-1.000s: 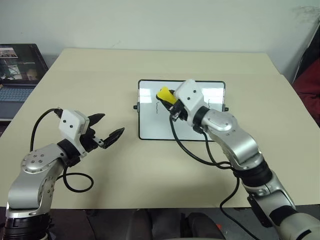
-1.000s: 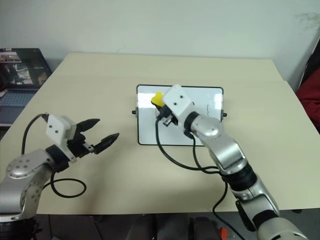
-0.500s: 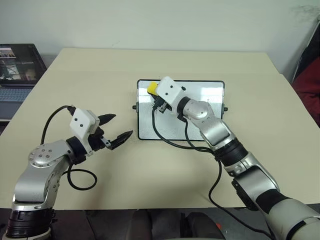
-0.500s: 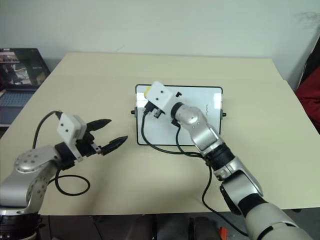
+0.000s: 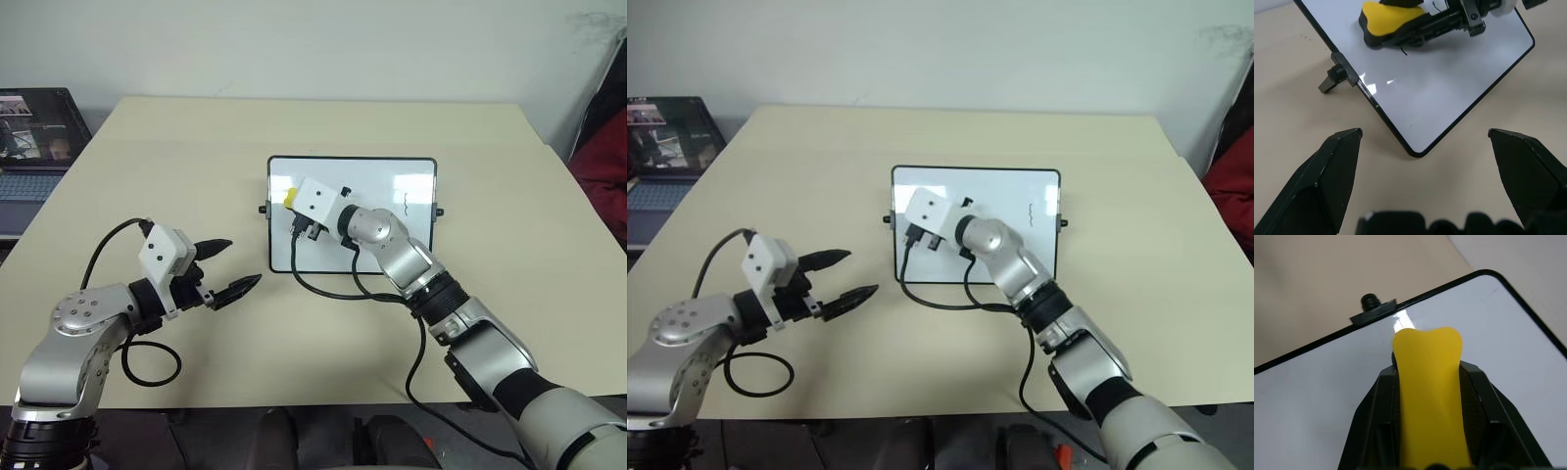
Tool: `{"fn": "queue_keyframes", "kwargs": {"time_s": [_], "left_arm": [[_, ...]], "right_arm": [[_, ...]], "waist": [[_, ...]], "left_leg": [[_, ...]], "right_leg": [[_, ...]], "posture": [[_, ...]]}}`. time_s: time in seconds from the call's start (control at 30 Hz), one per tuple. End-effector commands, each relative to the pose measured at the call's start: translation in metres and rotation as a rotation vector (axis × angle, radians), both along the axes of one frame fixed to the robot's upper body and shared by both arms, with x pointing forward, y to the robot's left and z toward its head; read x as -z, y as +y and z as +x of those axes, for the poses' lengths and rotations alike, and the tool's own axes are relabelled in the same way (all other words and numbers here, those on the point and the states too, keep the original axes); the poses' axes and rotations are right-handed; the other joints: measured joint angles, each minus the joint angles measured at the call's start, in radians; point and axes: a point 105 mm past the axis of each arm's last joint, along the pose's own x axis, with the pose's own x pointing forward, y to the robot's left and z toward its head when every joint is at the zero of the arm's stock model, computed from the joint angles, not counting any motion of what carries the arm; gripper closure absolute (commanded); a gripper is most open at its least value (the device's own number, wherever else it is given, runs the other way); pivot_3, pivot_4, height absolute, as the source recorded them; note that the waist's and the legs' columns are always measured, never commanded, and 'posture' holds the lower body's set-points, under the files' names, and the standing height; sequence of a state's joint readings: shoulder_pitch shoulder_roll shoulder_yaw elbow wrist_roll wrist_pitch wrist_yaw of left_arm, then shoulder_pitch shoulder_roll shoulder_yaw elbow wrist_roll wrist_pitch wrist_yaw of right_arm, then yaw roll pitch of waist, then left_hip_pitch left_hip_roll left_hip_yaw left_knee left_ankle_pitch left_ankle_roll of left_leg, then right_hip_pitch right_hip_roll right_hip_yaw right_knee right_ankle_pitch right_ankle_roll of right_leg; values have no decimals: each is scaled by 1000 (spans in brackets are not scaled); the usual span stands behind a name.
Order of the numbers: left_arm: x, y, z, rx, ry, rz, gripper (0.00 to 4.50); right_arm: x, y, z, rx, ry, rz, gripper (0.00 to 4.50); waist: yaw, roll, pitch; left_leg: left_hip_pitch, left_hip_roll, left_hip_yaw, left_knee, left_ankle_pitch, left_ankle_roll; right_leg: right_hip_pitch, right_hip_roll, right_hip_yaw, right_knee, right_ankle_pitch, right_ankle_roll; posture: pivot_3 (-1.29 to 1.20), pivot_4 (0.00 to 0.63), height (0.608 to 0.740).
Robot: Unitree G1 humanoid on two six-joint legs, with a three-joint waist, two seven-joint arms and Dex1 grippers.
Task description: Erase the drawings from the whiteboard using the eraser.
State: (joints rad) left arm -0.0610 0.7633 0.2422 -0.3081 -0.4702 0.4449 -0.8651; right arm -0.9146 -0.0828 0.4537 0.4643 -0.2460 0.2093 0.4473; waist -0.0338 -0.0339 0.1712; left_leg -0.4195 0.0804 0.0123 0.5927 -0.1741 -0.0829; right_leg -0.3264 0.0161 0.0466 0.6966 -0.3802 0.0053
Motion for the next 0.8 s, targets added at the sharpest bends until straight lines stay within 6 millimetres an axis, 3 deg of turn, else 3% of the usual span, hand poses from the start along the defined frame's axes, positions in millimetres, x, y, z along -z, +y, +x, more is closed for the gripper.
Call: {"fn": "queue_keyframes", "kwargs": {"time_s": [0.03,0.17,0.23,0.4,0.53,0.63,0.8], "left_arm": [[-15,-2,-1,22,-49,11,0],[-17,0,1,12,-57,12,0],[-17,0,2,13,-59,10,0],[-16,1,2,9,-59,7,0],[-15,0,1,11,-56,3,0],[-14,-1,2,16,-53,2,0],[-14,-3,3,25,-51,2,0]], "right_arm": [[37,-10,-2,33,139,-24,3234],[42,-10,-6,20,160,-26,3234],[35,-7,-8,7,143,-13,3234],[-38,4,-24,-71,37,131,3234],[-69,-1,-21,-42,-23,177,3234],[-69,-5,-5,13,-42,163,3234],[-53,-4,12,56,-43,112,3234]], "waist": [[-1,0,0],[-2,0,0],[-1,-1,-1],[1,-1,1],[2,-1,1],[0,-1,1],[0,-1,1]], "left_leg": [[2,0,0,0,0,0],[5,0,-1,0,2,2],[5,0,-1,0,2,2],[2,0,-3,0,2,2],[-12,0,-3,0,2,2],[-13,0,-2,0,2,2],[-13,0,-1,0,2,2]], "right_leg": [[1,0,0,1,0,0],[4,0,-1,1,0,0],[4,0,-1,1,0,0],[1,0,-1,1,0,0],[-12,0,-1,2,0,0],[-13,0,-1,1,0,0],[-13,0,0,0,0,0]], "posture": [[0,150,740],[0,150,740],[0,150,740],[0,150,740],[0,150,740],[0,150,740],[0,150,740]]}}
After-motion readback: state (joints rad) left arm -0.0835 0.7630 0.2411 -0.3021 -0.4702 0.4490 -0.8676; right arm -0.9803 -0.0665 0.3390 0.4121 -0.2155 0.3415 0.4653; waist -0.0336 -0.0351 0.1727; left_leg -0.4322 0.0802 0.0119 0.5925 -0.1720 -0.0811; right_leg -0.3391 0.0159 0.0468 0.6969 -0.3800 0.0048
